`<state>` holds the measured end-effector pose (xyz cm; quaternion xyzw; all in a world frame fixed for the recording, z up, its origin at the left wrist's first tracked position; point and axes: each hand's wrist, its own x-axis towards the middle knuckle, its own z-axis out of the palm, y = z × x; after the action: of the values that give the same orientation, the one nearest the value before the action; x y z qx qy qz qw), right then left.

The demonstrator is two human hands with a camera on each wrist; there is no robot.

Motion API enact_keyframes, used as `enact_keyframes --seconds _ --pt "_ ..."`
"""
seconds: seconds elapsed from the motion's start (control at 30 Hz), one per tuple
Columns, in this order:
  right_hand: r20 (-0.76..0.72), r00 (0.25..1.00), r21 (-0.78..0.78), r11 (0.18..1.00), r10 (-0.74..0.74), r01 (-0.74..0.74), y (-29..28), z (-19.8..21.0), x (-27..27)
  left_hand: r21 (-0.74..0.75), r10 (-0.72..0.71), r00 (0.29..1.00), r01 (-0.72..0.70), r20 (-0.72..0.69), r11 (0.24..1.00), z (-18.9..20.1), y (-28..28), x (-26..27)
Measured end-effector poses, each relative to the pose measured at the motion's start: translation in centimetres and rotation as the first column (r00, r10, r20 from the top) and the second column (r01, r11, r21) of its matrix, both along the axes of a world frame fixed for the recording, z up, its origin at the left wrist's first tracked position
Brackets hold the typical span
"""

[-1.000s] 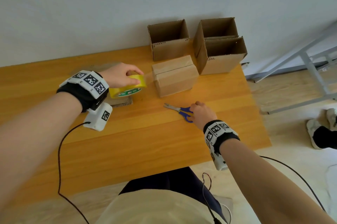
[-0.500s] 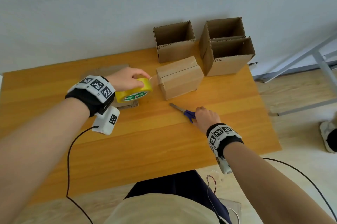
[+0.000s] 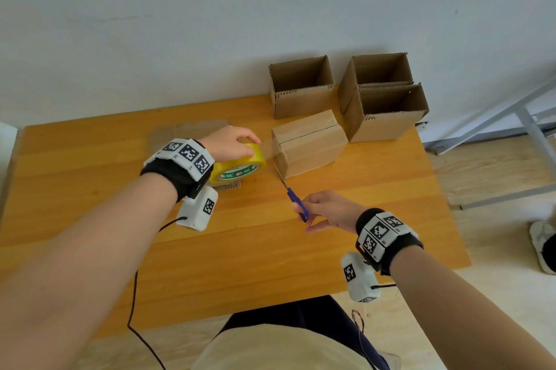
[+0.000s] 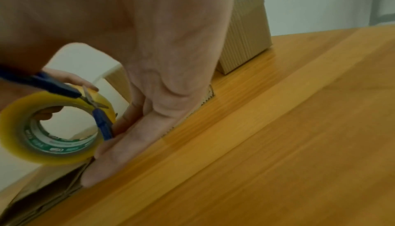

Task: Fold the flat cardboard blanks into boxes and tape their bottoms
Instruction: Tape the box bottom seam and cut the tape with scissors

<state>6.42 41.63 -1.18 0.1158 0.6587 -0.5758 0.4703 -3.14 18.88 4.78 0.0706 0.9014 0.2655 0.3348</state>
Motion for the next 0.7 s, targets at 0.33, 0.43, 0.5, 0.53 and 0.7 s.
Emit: enact_keyframes --seconds 0.33,0.43,0.5,0.53,0.7 --pt "-0.041 0.994 -0.054 0.994 -0.098 0.096 -1.5 1.4 -1.4 0.009 -0.038 0.999 0.038 -0.005 0.999 -0.5 -0.1 -0.4" --pt "-0.065 0.990 -0.040 0.992 -0.125 0.122 -1.9 1.6 -1.8 0.020 -0.051 0.999 0.051 0.001 0.999 -0.4 -0.1 -0.5" --pt "-0.075 0.989 -0.033 0.992 -0.128 0.126 -2.0 1.6 -1.9 0.024 -0.056 0.998 0.056 0.002 0.998 -0.4 -0.1 -0.6" --pt "-0.078 0.989 -0.030 0.991 -0.129 0.127 -2.1 1.5 -2.0 0.025 -0.057 0.998 0.057 0.001 0.998 -0.4 -0.1 -0.7" --pt "-0.092 0.985 -0.029 0.989 -0.148 0.146 -2.1 1.2 -2.0 0.007 -0.056 0.998 0.056 0.009 0.998 -0.5 -0.1 -1.0"
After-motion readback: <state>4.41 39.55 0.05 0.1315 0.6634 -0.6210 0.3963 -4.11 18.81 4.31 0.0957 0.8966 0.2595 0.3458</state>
